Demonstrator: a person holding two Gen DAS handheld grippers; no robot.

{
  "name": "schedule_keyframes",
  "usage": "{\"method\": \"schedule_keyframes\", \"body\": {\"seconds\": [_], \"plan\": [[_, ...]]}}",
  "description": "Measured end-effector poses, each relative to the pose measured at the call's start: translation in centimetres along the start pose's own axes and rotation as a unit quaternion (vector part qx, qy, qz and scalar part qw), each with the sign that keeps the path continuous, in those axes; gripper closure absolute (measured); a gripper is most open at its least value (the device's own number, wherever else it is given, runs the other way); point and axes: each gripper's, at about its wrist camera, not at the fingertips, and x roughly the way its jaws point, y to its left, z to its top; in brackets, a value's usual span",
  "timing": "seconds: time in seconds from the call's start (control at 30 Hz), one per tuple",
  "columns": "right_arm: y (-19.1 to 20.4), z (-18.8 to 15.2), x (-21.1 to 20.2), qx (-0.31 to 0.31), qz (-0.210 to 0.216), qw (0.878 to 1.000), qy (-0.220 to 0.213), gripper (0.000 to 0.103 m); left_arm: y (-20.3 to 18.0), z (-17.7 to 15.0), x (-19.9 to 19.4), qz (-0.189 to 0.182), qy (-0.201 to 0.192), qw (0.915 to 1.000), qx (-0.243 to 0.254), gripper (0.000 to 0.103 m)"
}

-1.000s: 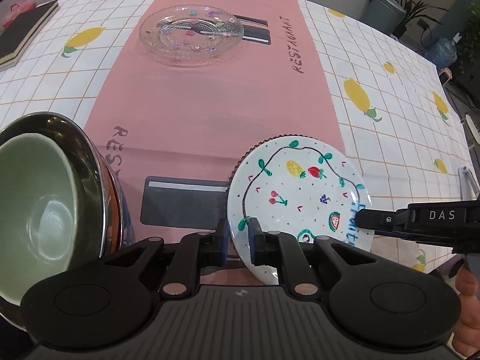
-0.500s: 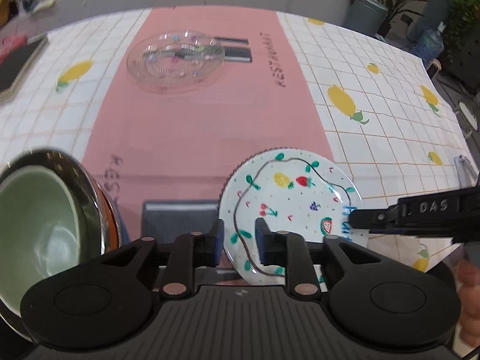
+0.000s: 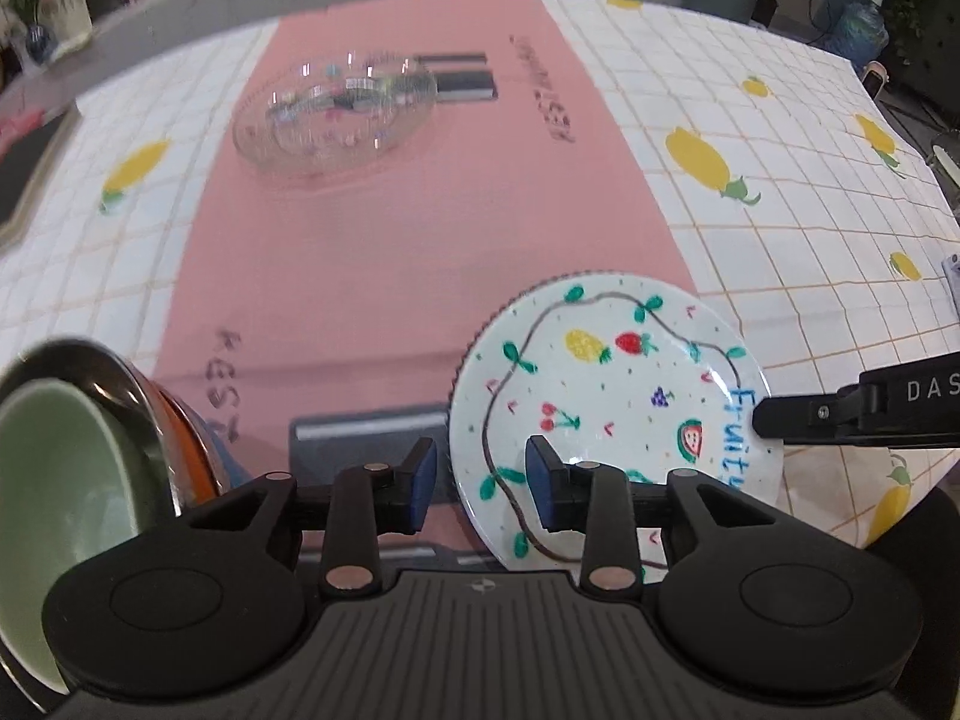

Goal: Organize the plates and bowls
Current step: 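Open the left tool and lift it away from the painted plate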

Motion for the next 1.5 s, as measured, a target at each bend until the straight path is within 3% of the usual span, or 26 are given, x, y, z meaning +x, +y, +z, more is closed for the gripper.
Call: {"method": "schedule_keyframes", "body": {"seconds": [0.47,0.77,0.83,1.03,1.5], "plan": [[-0.1,0.8,0.1,0.003,-0.010,1.000,-0.024,0.096,1.0,-0.1,0.0,-0.042,0.009,0.9979,-0.049,0.078],[0.7,0.9,-0.9,-0.028,-0.039,0.998,-0.051,0.092,0.9,0.2,-0.5,-0.041,-0.001,0.9983,-0.041,0.078],[1.0,1.0,-1.2,-0.032,-0.042,0.997,-0.058,0.087,0.9,0.5,-1.1,-0.041,-0.008,0.9985,-0.037,0.078],[1.9,1.8,-1.9,-0.040,-0.033,0.996,-0.071,0.077,1.2,2.2,-3.1,-0.053,-0.029,0.9978,-0.025,0.078],[6.7,4.8,-1.0,-0.074,-0.004,0.995,-0.066,0.073,4.6,8.1,-5.9,-0.075,-0.058,0.9948,-0.035,0.078]]}}
